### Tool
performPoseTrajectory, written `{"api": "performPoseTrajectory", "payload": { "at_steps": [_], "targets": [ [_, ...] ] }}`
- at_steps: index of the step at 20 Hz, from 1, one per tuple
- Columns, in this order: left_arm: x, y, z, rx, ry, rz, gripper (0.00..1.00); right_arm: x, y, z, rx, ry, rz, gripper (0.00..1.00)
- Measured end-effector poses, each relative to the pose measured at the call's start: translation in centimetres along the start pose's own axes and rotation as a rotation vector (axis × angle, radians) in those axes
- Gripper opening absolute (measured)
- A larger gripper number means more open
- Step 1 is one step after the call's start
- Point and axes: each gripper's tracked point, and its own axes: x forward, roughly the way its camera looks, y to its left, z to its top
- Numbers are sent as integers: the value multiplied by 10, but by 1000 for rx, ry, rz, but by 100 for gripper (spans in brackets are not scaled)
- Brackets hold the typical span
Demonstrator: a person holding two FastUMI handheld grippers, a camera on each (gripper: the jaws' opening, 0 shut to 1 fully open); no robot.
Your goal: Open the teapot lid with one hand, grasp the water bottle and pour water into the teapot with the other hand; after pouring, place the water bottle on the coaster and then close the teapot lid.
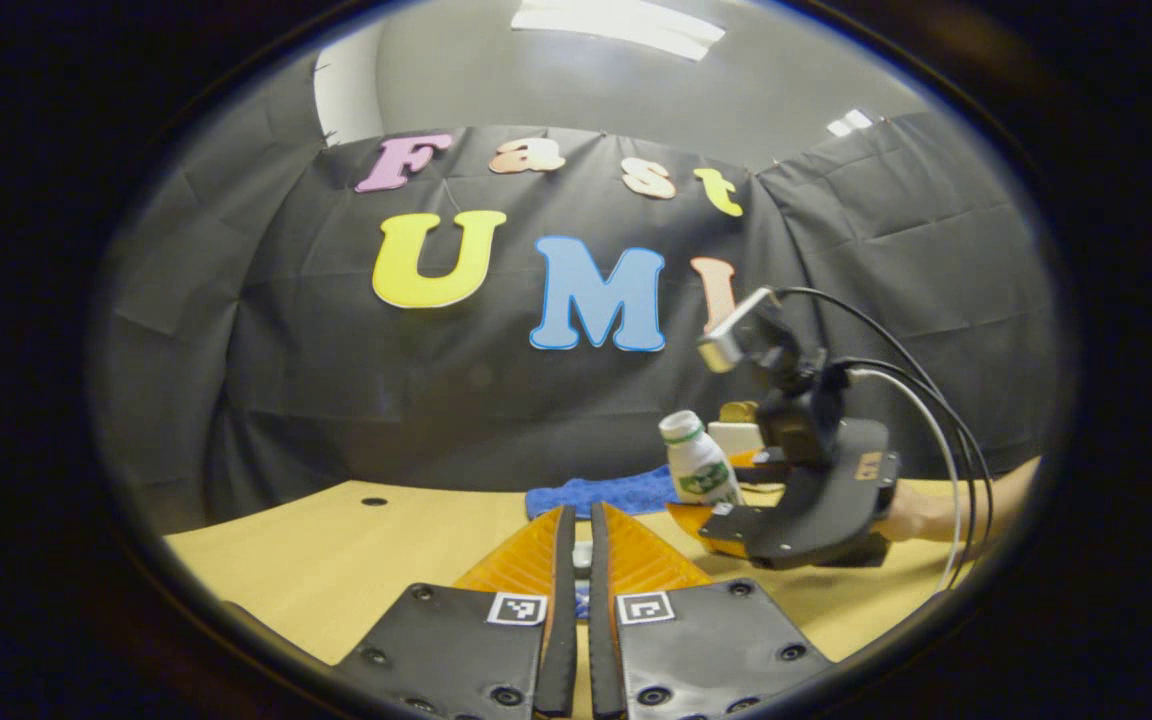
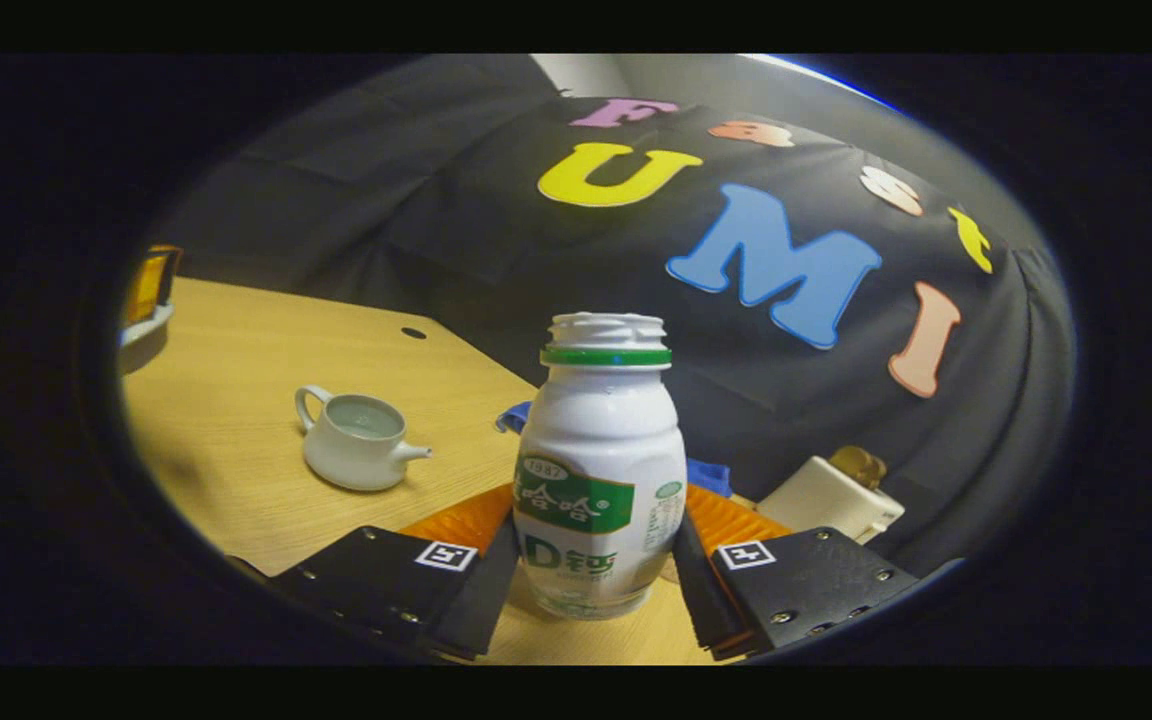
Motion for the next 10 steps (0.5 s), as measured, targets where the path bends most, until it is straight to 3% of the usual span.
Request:
{"api": "performPoseTrajectory", "payload": {
  "at_steps": [5, 7, 10],
  "targets": [
    [60, 12, 6, -4, 12, 14, 15, -16, -25, -7, 113, -31, -20, 72],
    [80, 17, -9, -12, 44, 15, 12, -18, -33, -7, 113, -45, -43, 73],
    [109, 29, -30, -55, 81, 27, 15, -21, -39, -9, 148, -50, -47, 72]
  ]
}}
